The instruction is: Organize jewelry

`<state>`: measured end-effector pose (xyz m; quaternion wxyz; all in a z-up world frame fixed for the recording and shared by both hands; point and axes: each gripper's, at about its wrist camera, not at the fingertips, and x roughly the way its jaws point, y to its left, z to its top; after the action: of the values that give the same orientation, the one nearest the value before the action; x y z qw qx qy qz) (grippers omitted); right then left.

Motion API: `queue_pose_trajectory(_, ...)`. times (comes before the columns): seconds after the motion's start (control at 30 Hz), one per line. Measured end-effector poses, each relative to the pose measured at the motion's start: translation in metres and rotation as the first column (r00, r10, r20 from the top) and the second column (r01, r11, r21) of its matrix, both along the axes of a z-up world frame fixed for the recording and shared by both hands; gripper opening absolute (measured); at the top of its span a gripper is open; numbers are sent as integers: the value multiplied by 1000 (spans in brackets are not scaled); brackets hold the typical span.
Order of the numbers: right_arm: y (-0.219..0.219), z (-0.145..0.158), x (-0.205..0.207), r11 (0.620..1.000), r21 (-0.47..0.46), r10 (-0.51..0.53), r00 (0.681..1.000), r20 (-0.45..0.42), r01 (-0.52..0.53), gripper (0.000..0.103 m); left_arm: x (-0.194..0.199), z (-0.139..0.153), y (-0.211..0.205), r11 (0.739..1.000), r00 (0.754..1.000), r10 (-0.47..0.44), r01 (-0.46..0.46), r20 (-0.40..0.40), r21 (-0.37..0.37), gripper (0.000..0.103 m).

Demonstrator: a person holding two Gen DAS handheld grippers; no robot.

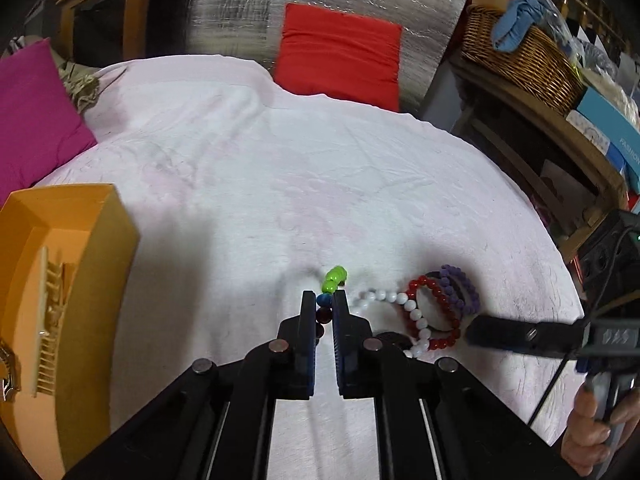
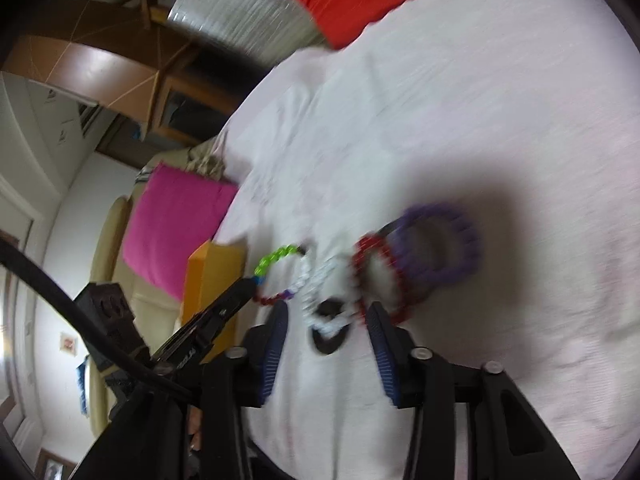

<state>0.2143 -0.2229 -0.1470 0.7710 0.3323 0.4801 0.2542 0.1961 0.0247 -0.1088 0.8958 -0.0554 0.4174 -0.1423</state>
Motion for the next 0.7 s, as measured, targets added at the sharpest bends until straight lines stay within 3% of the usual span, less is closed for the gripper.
queue_pose_trajectory(0.13, 24, -13, 1, 999, -24, 29, 997, -69, -31, 33, -3, 1, 8, 1000, 1000, -1, 1, 1, -8, 8)
queue_pose_trajectory(0.27, 27, -28, 4, 999, -39, -26, 991, -134, 21, 34, -5, 3, 10, 1000, 1000, -10, 10, 3, -21, 8)
queue_pose_trajectory(0.53, 21, -44, 17, 991, 53, -115, 977, -182, 126, 33, -7, 1, 9, 999, 1000, -20, 20, -5, -31, 8)
queue_pose_trajectory(0.6, 22, -47, 20, 989, 52, -126, 975, -185, 138, 26, -7, 1, 11, 999, 1000, -16, 15, -10, -38, 8)
queue_pose_trajectory(0.63, 22, -48, 21, 988, 40, -139, 973, -185, 149, 17, -7, 0, 12, 999, 1000, -12, 12, -12, -44, 8)
queue_pose_trajectory(0.7, 22, -46, 20, 987, 20, -154, 972, -175, 160, 13, -7, 1, 17, 998, 1000, -4, 3, -16, -63, 8)
